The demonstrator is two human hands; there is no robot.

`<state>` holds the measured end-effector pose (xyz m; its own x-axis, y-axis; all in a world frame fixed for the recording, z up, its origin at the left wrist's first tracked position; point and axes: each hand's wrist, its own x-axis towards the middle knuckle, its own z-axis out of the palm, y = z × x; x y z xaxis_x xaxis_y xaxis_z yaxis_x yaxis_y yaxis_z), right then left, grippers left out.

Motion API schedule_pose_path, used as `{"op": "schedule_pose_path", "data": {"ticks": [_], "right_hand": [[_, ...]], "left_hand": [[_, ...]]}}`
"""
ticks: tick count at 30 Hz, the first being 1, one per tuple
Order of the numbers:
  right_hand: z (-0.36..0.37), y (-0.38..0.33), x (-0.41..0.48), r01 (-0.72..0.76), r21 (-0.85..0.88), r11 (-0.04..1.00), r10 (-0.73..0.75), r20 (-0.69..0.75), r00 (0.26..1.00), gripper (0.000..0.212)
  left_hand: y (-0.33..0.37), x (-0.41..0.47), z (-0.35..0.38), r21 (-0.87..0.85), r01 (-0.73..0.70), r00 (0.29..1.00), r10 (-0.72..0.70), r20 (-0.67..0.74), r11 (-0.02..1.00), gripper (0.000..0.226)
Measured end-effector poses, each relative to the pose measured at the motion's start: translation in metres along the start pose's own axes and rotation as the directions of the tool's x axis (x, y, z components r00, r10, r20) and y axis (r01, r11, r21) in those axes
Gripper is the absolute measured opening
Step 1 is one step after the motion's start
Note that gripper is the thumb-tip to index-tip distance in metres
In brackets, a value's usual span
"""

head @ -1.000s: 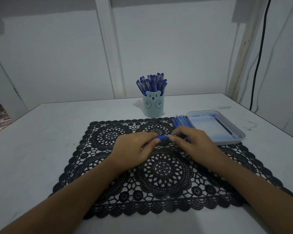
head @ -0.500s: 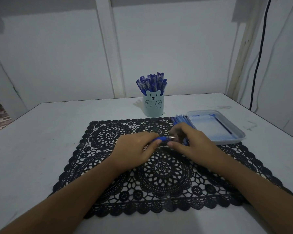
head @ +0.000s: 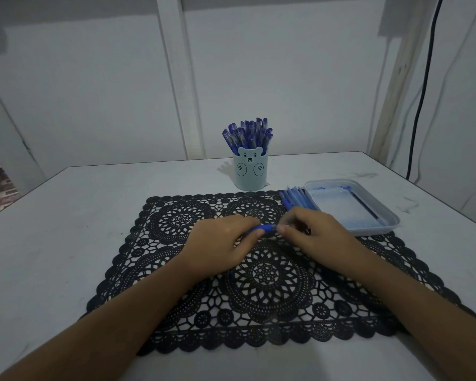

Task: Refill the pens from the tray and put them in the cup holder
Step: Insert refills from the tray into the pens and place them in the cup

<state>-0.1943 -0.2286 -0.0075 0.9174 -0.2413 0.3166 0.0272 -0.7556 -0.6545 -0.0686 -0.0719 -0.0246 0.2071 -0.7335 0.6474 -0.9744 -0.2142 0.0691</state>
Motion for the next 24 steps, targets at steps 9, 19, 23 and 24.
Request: {"op": "schedule_pose_path", "data": {"ticks": [9,19,23,24], "right_hand": [[0.002,-0.001,0.000,0.003,0.054,0.999,0.000,-0.051,0.999,0.014],[-0.015,0.005,0.003,-0.034,0.077,0.996,0.053,-0.267,0.962,0.011],[-0.011,0.003,-0.001,0.085,-0.286,0.954,-0.095,-0.018,0.995,0.018],[-0.008,0.003,-0.001,0.128,-0.357,0.925,-0.114,0.061,0.992,0.021]], "left_hand": [[0.001,0.001,-0.002,-0.008,0.038,0.999,-0.038,0.031,0.999,0.035],[-0.002,0.003,-0.003,-0.044,0.288,0.954,-0.283,0.100,0.957,0.035],[-0.002,0.003,-0.003,-0.021,0.302,0.947,-0.298,0.118,0.953,0.024],[-0.001,0.003,-0.003,-0.012,0.302,0.947,-0.299,0.121,0.953,0.023]]}}
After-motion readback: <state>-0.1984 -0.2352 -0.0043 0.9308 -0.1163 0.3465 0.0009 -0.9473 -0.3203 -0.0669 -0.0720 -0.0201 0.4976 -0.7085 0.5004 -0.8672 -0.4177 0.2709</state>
